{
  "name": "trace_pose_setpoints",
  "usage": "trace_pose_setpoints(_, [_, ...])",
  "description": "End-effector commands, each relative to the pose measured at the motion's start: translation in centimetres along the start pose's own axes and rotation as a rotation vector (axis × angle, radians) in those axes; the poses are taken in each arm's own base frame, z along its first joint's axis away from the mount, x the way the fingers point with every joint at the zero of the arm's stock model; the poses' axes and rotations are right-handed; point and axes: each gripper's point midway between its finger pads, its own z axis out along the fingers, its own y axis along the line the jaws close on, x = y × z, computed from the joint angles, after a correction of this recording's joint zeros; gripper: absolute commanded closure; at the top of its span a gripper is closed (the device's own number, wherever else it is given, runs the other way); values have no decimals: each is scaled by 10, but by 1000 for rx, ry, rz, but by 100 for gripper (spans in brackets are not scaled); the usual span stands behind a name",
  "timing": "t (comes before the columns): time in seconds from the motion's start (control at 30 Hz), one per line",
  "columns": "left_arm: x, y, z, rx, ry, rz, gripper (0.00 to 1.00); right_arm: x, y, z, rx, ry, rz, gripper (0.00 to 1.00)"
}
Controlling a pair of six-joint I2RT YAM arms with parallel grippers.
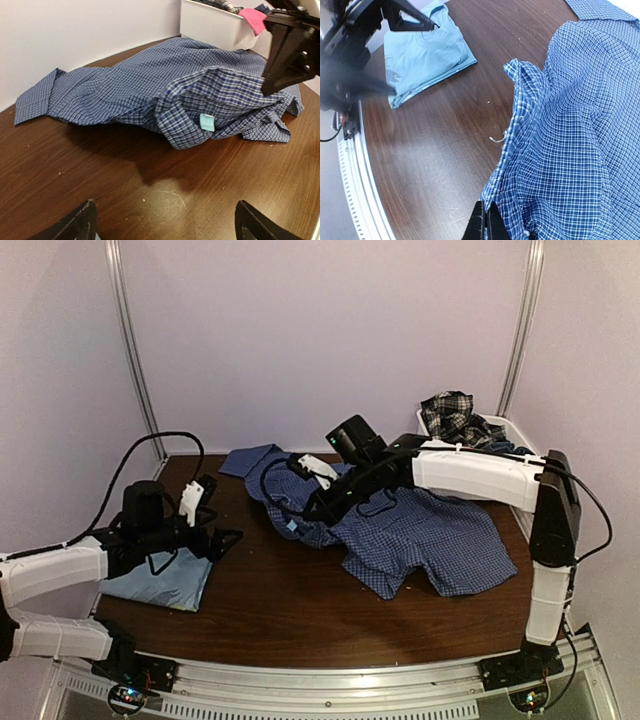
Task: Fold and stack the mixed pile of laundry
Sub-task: Adjust the flattened shirt at the center of the board.
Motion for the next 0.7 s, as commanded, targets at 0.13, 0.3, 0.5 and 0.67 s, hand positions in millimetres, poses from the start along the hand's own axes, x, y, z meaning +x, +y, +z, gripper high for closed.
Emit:
trace_pose_setpoints(0.13, [-49,-31,28,69,-159,141,4,8,12,-13,-206,-25,126,100])
trace_pose_setpoints(0.3, [-54,-48,62,143,-90,168,5,13,17,-15,-245,-19,138,100])
trace_pose_setpoints(0.5, [-56,-44,89,136,-60,196,15,16,21,-14,-276,-23,158,100])
trace_pose_setpoints(0.67, [-43,-58,103,239,-20,265,26,15,17,-17,-296,-35,181,100])
